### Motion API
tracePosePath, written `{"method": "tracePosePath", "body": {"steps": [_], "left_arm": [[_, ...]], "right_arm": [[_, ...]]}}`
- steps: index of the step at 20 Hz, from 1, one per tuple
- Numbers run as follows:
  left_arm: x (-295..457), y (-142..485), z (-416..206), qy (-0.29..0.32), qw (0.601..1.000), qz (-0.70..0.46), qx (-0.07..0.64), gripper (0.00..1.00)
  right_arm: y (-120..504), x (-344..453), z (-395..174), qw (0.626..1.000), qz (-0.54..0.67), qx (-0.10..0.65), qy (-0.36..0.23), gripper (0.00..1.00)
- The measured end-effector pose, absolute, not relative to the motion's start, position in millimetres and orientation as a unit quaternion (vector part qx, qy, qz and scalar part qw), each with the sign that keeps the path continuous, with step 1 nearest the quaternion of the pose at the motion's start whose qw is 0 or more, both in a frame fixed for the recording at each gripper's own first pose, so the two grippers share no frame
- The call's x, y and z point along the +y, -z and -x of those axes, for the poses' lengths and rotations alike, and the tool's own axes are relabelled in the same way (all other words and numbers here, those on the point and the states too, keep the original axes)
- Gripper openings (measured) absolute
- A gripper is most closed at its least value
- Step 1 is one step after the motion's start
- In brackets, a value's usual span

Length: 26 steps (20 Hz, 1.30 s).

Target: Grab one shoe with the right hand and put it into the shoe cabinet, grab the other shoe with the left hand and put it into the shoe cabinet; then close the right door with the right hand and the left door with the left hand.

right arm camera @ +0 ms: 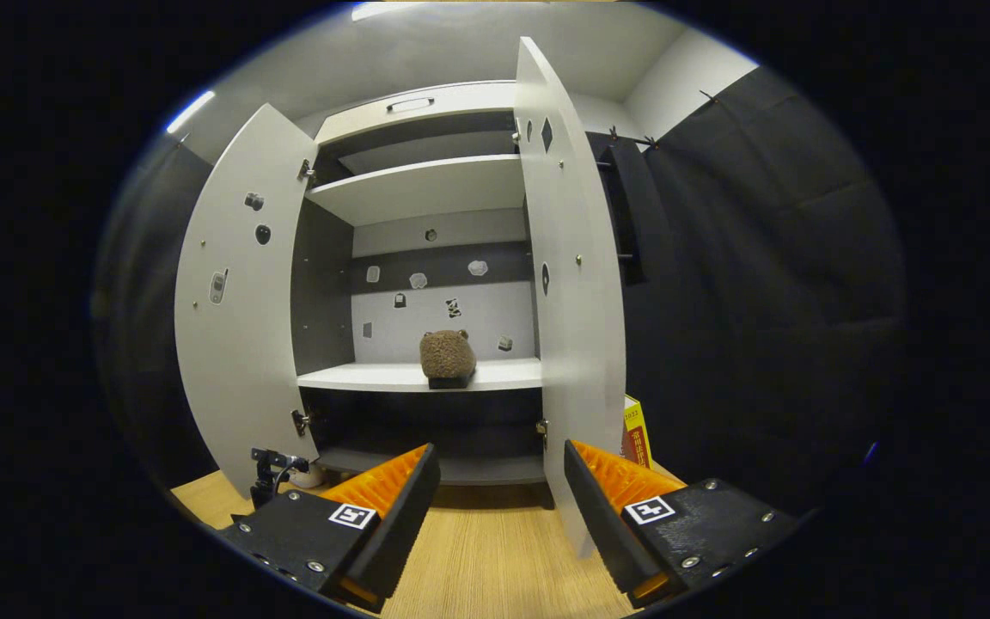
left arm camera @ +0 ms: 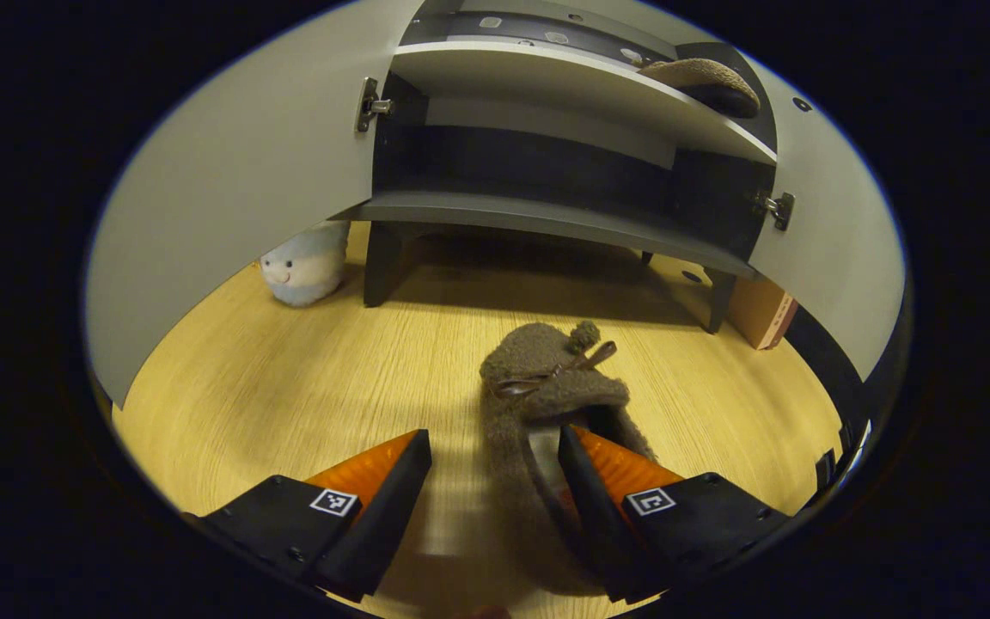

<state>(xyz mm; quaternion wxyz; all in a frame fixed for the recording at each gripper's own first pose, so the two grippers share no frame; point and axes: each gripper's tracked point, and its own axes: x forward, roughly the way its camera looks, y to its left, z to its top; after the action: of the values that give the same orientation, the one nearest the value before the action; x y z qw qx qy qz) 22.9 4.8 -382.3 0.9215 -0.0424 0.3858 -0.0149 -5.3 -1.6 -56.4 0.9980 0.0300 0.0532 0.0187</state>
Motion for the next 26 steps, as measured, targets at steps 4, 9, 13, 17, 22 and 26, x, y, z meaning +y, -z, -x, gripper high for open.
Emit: {"method": "tracePosePath", "body": {"steps": [4, 9, 13, 17, 22, 26], "left_arm": [[1.4, 394.6, -37.6, 0.019, 0.918, 0.074, 0.388, 0.86], [2.4, 368.3, -32.4, 0.013, 0.93, 0.05, 0.365, 0.17], [1.3, 294.6, -9.1, -0.001, 0.943, 0.059, 0.327, 0.17], [-4.4, 175.5, -10.3, -0.003, 0.966, 0.072, 0.249, 0.17], [-7.7, 34.5, -86.4, 0.009, 0.985, 0.049, 0.165, 0.17], [-26.5, -31.3, -189.3, 0.017, 0.988, 0.074, 0.133, 0.17]], "right_arm": [[59.2, -7.9, 4.1, 0.998, -0.022, 0.058, -0.016, 0.89], [65.2, -2.9, -2.3, 0.997, -0.028, 0.067, -0.029, 0.89], [70.5, 3.9, -5.3, 0.996, -0.027, 0.07, -0.038, 0.89], [73.5, 12.8, -6.8, 0.996, -0.029, 0.073, -0.046, 0.9], [70.1, 20.2, -1.2, 0.995, -0.029, 0.07, -0.058, 0.9], [62.6, 9.5, 10.0, 0.997, -0.025, 0.062, -0.046, 0.9]]}}
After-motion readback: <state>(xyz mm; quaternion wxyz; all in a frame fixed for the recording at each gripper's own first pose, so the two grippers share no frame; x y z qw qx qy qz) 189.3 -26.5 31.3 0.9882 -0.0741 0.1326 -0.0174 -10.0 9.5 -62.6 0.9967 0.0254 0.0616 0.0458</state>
